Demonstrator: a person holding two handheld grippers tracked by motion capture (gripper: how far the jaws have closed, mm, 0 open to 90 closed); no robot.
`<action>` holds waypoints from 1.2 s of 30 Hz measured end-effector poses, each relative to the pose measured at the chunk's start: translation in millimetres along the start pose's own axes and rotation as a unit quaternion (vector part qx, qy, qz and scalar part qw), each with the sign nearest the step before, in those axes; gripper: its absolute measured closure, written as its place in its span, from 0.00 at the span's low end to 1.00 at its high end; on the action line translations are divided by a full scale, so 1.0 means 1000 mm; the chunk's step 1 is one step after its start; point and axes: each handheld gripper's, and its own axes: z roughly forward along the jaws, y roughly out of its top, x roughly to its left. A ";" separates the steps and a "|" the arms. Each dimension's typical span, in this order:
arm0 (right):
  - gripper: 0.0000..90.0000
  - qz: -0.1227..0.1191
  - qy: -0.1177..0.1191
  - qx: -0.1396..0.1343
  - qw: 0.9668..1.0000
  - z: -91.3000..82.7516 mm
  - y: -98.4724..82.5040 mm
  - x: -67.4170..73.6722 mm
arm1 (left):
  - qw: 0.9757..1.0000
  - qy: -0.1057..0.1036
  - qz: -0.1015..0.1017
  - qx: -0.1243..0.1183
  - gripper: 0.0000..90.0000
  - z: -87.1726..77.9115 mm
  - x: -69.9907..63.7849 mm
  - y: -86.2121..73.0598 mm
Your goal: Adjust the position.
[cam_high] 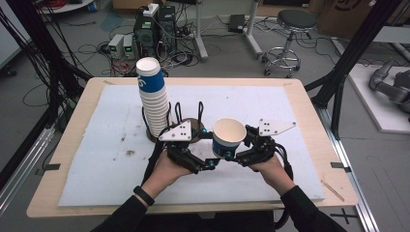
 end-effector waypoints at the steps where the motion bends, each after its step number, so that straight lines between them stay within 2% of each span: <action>1: 0.28 0.001 0.002 0.000 1.000 0.001 0.000 0.000 | 1.000 -0.003 0.000 0.001 0.12 0.001 0.000 0.000; 7: 0.28 0.002 0.008 0.003 1.000 0.006 -0.001 0.004 | 1.000 -0.011 -0.003 -0.001 0.12 0.009 -0.002 -0.002; 10: 0.28 0.001 0.012 0.004 1.000 0.008 -0.002 0.005 | 1.000 -0.016 -0.002 0.002 0.16 0.011 -0.003 -0.003; 13: 0.28 0.001 0.014 0.008 1.000 0.010 -0.003 0.006 | 1.000 -0.021 -0.004 0.004 0.23 0.011 -0.003 -0.003; 17: 0.28 -0.001 0.013 0.007 1.000 0.010 -0.003 0.005 | 1.000 -0.021 0.006 0.004 0.32 0.010 -0.004 -0.002; 25: 0.24 -0.001 0.013 0.009 1.000 0.010 -0.003 0.005 | 1.000 -0.021 0.009 0.006 0.33 0.010 -0.004 -0.003; 31: 0.19 0.004 0.013 -0.004 1.000 0.006 0.003 0.006 | 1.000 -0.023 0.010 0.013 0.33 0.012 -0.002 -0.006; 34: 0.18 0.004 0.011 -0.007 1.000 0.004 0.005 0.007 | 1.000 -0.024 0.010 0.014 0.33 0.012 -0.003 -0.006; 36: 0.23 -0.003 0.008 -0.010 1.000 0.004 0.005 0.007 | 1.000 -0.025 0.011 0.014 0.33 0.012 -0.003 -0.006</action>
